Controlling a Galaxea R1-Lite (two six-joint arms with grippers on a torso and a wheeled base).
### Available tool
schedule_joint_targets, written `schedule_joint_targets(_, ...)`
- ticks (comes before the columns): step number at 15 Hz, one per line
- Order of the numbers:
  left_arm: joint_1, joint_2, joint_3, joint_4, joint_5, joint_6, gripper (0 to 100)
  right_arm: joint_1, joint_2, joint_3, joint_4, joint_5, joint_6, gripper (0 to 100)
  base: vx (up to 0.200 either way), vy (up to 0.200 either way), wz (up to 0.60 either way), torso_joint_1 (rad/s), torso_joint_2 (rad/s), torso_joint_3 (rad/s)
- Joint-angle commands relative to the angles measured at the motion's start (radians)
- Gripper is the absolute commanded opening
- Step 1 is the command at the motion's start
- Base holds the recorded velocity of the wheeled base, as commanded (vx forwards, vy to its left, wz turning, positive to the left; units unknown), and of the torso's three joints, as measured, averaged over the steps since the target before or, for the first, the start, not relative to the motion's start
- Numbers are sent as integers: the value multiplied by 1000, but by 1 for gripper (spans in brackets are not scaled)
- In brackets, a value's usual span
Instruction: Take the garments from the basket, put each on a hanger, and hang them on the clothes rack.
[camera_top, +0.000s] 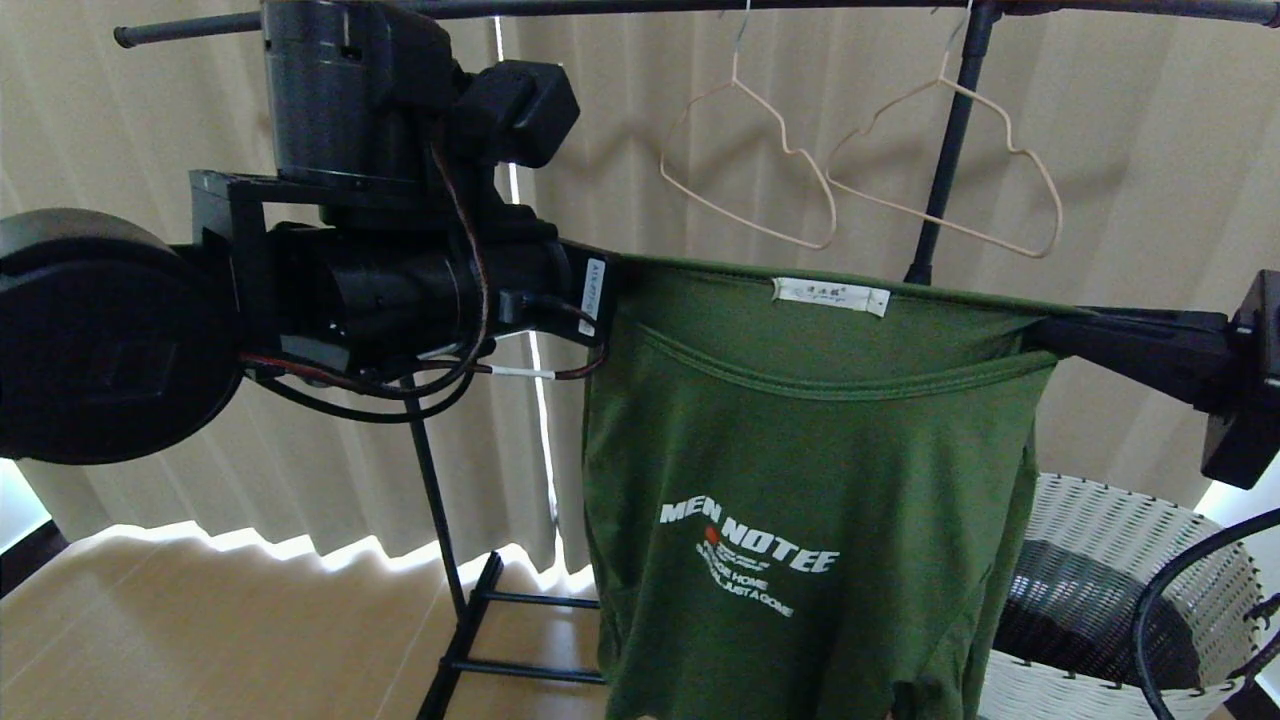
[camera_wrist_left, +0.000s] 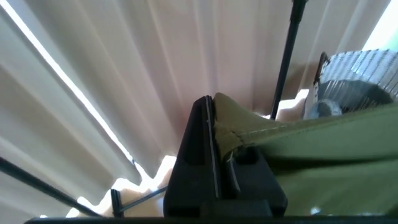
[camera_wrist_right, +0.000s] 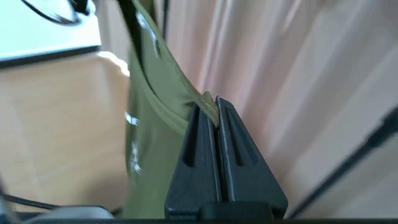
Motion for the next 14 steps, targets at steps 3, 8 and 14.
schedule_joint_targets(3,5,-114,81,89,-9,2,0,-49,91,-31,-30,-83,-34,0,0,0,0,0,0,0)
schedule_joint_targets(8,-20,-284,130,209,-228,-1,0,-20,227,-96,-168,-84,-13,0,0,0,0,0,0,0)
schedule_joint_targets(14,-101,-348,170,207,-266,1,0,45,277,-135,-241,-84,53,0,0,0,0,0,0,0)
